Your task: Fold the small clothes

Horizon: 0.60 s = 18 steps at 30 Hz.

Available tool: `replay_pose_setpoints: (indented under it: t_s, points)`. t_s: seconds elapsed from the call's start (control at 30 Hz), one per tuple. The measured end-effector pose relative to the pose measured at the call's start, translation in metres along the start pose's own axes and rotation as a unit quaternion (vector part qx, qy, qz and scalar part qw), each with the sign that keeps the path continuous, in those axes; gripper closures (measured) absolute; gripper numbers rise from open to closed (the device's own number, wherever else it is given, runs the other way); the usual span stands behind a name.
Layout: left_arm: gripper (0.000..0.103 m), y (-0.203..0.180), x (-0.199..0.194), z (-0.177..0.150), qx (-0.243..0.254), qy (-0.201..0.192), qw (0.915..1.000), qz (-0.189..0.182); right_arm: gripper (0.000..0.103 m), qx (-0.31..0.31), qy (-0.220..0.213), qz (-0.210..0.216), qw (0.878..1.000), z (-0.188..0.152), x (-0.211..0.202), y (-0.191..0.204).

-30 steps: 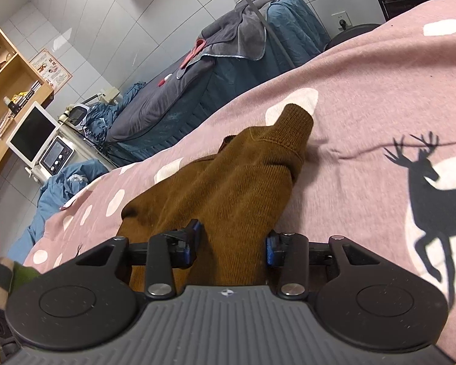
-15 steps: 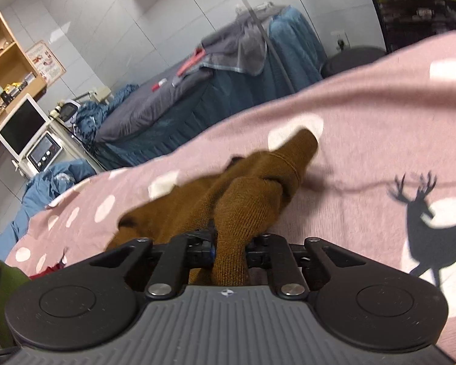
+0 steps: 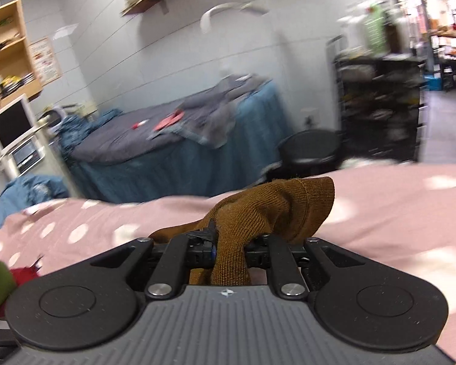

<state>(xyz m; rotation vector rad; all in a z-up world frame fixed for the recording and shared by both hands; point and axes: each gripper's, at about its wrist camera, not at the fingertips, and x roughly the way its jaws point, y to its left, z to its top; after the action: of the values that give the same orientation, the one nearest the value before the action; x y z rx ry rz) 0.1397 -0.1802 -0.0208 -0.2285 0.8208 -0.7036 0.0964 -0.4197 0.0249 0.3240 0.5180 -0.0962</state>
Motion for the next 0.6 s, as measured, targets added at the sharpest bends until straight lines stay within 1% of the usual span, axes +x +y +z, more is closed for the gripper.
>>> replay_pose_setpoints:
  t_s: [0.17,0.27,0.33,0.37,0.47,0.57,0.6]
  points:
    - [0.093,-0.102,0.030,-0.004,0.036,0.024,0.9974,-0.058,0.080,0.010,-0.026,-0.051,0.998,0.025,-0.065,-0.077]
    - [0.093,-0.154,0.049,-0.019,0.054,0.044,0.9945,-0.078,0.080,0.034,-0.023,-0.083,0.996,0.030,-0.090,-0.118]
    - [0.093,-0.178,0.059,-0.032,0.059,0.062,0.9926,-0.087,0.080,0.051,-0.022,-0.100,0.993,0.026,-0.102,-0.143]
    - [0.093,-0.189,0.065,-0.041,0.061,0.073,0.9917,-0.087,0.080,0.065,-0.013,-0.100,0.993,0.023,-0.103,-0.154]
    - [0.093,-0.202,0.077,-0.067,0.065,0.098,0.9900,-0.078,0.080,0.105,0.007,-0.113,0.988,0.003,-0.102,-0.184]
    - [0.092,-0.200,0.085,-0.085,0.071,0.108,0.9899,-0.059,0.080,0.125,0.023,-0.126,0.984,-0.019,-0.091,-0.202]
    - [0.092,-0.197,0.089,-0.087,0.066,0.111,0.9899,-0.059,0.079,0.131,0.027,-0.128,0.983,-0.026,-0.087,-0.206]
